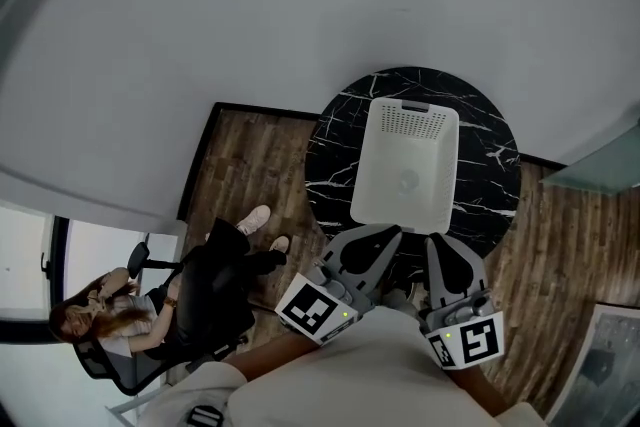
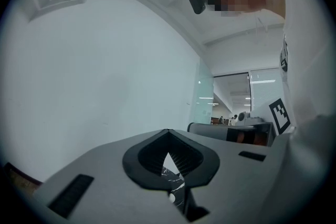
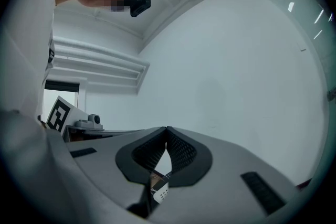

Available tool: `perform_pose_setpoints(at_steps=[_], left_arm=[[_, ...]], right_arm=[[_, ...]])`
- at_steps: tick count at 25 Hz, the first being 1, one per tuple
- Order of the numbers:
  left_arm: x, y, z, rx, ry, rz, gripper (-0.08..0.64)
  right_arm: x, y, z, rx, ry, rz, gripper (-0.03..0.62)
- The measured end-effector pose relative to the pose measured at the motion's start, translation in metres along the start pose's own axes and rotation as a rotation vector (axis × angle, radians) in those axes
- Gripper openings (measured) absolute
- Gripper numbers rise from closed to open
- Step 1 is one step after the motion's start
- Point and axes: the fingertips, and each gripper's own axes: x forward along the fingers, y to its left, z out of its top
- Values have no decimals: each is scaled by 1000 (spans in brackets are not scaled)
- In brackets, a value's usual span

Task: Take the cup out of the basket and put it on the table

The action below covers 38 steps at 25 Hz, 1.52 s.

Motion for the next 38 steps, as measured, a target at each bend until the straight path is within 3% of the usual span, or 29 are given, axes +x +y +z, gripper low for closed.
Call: perform_pose_setpoints(at_steps=[6, 12, 25, 38], left_arm=[[5, 4, -25, -35, 53, 21, -6], [13, 16, -40, -39, 101, 50, -6], [18, 46, -73, -9, 196, 78, -6], [37, 74, -119, -24, 304, 92, -6]], right_arm=[[1, -4, -25, 3, 77, 25, 6], [11, -10, -48, -82, 166, 36, 6], [42, -8, -91, -202, 281, 144, 8], [68, -24, -129, -270, 384, 155, 8]])
